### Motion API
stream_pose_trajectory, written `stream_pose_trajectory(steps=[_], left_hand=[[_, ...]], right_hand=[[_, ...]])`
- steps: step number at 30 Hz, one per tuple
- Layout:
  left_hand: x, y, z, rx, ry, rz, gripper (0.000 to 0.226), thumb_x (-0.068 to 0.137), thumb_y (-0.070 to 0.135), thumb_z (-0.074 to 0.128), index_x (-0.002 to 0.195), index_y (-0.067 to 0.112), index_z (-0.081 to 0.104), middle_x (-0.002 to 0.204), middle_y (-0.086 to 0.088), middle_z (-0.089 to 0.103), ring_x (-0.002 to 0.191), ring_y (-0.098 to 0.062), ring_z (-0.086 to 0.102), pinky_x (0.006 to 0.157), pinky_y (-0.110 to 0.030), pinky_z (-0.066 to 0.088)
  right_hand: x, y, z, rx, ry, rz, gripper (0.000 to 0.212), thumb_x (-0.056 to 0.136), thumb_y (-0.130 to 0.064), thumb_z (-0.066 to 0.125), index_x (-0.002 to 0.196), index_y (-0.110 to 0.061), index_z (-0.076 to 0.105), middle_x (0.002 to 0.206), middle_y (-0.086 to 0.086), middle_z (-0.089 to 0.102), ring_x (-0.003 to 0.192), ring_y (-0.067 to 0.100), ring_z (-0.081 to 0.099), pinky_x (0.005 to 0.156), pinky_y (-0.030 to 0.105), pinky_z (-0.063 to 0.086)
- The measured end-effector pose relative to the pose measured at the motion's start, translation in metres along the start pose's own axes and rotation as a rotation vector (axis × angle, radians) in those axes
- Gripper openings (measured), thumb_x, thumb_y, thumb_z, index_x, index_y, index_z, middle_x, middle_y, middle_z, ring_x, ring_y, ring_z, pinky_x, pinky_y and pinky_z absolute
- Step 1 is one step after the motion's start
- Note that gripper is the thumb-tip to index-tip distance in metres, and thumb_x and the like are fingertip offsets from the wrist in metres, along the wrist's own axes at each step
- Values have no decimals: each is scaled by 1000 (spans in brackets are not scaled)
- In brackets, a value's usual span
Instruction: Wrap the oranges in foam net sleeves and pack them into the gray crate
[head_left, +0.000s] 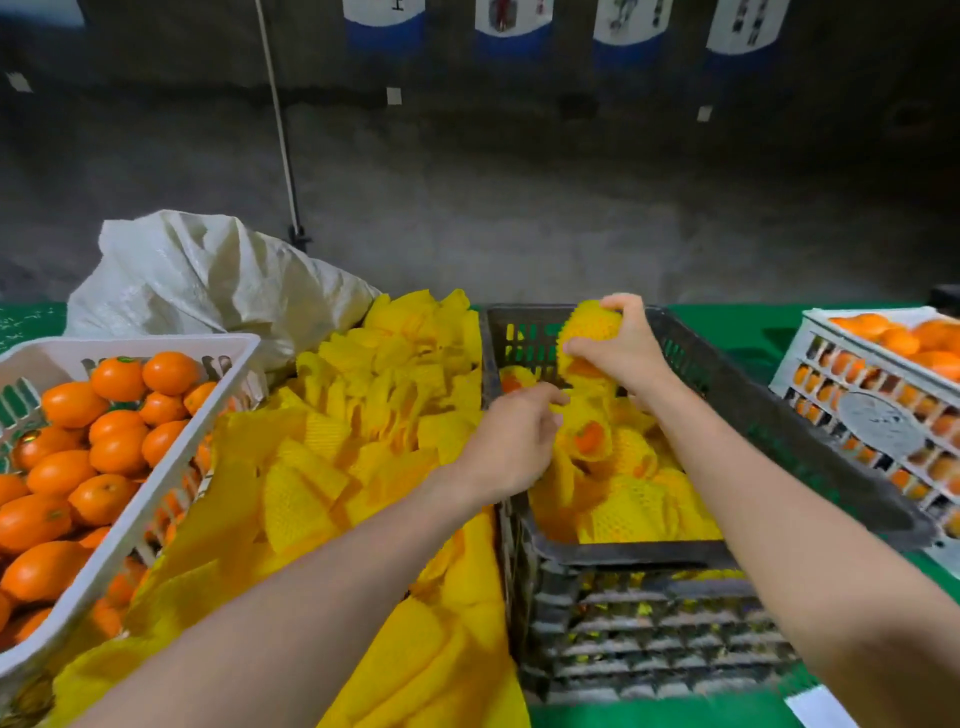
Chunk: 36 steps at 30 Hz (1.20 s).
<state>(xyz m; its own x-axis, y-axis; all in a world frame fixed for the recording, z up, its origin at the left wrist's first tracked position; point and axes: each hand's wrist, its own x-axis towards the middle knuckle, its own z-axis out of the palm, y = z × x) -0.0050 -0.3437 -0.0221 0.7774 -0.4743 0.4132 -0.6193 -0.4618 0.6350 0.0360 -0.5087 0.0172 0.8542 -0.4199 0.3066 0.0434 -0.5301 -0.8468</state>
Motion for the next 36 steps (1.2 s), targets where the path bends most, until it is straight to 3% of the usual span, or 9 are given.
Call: stream_pose_trajectory(steps=[3, 9, 12, 15, 19, 22, 26, 30, 36], left_hand=[[14, -4, 19, 245, -167, -34, 29, 98, 15, 47, 125, 11, 57, 120, -13, 61, 110, -29, 55, 86, -36, 44], [13, -11, 20, 282, -185, -76, 27, 98, 16, 48, 121, 16, 61, 118, -10, 63, 108, -27, 57, 85, -35, 48], [13, -9, 20, 272, -192, -86, 27, 97, 14, 48, 121, 15, 62, 117, -10, 63, 108, -27, 57, 84, -36, 48], [12, -10, 19, 210, -141, -94, 26, 97, 12, 50, 119, 13, 63, 114, -9, 63, 103, -23, 58, 82, -30, 47], [-3, -11, 12, -8, 179, -138, 22, 94, 4, 51, 112, 7, 64, 115, -7, 57, 99, -15, 56, 79, -8, 37], [-20, -27, -8, -82, 333, -252, 20, 93, 2, 52, 106, 5, 67, 111, -9, 64, 96, -17, 59, 76, -11, 39], [-47, -69, -60, -89, 433, -470, 25, 90, -5, 50, 105, 3, 68, 98, -13, 69, 88, -23, 63, 71, -25, 43], [-83, -106, -110, -77, 485, -600, 29, 89, -7, 45, 99, 10, 66, 92, -10, 66, 86, -26, 63, 69, -32, 48], [-133, -128, -155, -103, 550, -625, 23, 95, -3, 45, 100, 12, 62, 100, -14, 66, 79, -27, 61, 64, -33, 48]], right_hand=[[41, 42, -4, -274, -29, 182, 61, 68, -28, 76, 117, -27, 40, 123, 12, 35, 99, 31, 50, 91, 36, 42], [68, 103, 22, -471, -121, 212, 62, 75, -26, 70, 128, -28, 37, 131, 16, 27, 115, 44, 45, 98, 44, 41], [67, 115, 29, -616, -225, 214, 77, 80, -37, 67, 142, -38, 22, 150, 16, 14, 135, 47, 21, 109, 54, 24], [63, 99, 31, -683, -142, 124, 80, 81, -39, 66, 145, -38, 18, 157, 13, -2, 142, 43, 0, 112, 58, 6], [46, 29, 34, -489, -39, -194, 48, 87, -29, 61, 131, -14, 50, 142, 14, 42, 131, 31, 37, 108, 42, 29], [5, -34, 42, -324, -42, -472, 30, 88, -22, 61, 113, -8, 62, 117, 10, 64, 110, 25, 57, 96, 34, 40], [-63, -80, 77, -374, -378, -636, 29, 88, -21, 60, 114, -9, 62, 117, 9, 64, 110, 25, 57, 93, 30, 37], [-117, -84, 138, -714, -776, -550, 35, 93, -22, 54, 125, -7, 53, 131, 16, 53, 124, 33, 45, 94, 35, 39], [-161, -51, 223, -852, -1014, -473, 31, 90, -3, 46, 120, 2, 53, 128, 23, 52, 122, 35, 47, 95, 36, 41]])
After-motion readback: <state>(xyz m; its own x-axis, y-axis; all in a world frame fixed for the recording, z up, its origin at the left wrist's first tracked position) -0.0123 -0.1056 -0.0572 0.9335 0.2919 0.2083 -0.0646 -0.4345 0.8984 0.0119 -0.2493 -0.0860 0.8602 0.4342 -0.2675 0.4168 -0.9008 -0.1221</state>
